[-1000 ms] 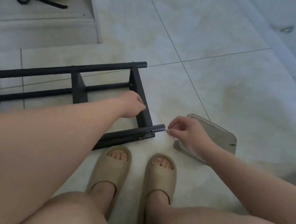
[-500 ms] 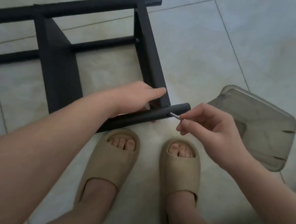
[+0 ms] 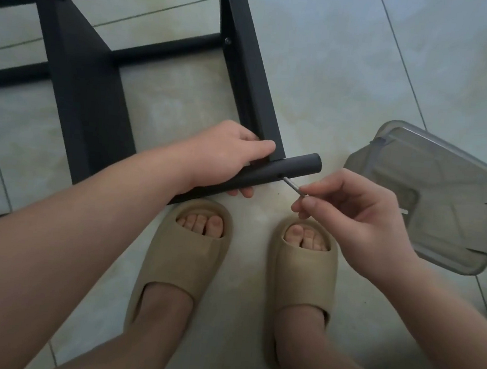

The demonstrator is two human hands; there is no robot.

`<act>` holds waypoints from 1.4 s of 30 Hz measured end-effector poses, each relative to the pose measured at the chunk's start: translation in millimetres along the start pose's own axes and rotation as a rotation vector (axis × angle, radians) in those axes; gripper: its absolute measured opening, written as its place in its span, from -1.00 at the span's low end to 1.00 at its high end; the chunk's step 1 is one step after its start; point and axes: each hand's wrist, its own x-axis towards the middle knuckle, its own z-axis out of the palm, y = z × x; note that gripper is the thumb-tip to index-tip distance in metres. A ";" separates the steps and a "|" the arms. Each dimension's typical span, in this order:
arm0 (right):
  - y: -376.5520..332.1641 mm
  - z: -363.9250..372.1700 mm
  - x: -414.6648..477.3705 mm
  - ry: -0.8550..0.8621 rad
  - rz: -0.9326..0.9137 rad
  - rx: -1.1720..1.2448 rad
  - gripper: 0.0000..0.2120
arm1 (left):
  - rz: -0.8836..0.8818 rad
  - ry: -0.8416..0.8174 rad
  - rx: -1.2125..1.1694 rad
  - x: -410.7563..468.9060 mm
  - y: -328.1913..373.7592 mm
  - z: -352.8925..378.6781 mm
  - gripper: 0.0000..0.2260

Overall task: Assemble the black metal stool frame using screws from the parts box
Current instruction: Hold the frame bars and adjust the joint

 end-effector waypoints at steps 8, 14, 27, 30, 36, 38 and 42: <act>1.4 4.8 2.0 -0.016 -0.033 -0.073 -0.94 | -0.001 -0.015 -0.030 1.7 -6.2 -2.2 -0.66; 4.5 4.0 -0.8 -0.031 -0.042 -0.094 -0.88 | -0.001 -0.020 -0.058 3.0 -10.0 -2.5 -0.69; 5.8 18.5 7.4 -0.001 -0.088 -0.264 -0.85 | 0.039 -0.013 -0.035 3.5 -11.1 -3.5 -0.67; 6.9 22.8 9.3 0.023 -0.073 -0.231 -0.83 | 0.046 0.011 -0.027 4.9 -9.9 -2.7 -0.66; 6.3 29.2 14.7 0.052 -0.007 -0.027 -0.84 | 0.056 0.034 -0.004 4.9 -9.8 -2.7 -0.66; 5.5 32.3 14.0 0.073 0.017 0.036 -0.85 | 0.060 0.043 0.002 4.9 -9.8 -2.8 -0.65; -0.8 37.3 12.4 0.128 0.097 0.207 -0.87 | 0.057 0.043 0.002 5.4 -10.2 -3.3 -0.65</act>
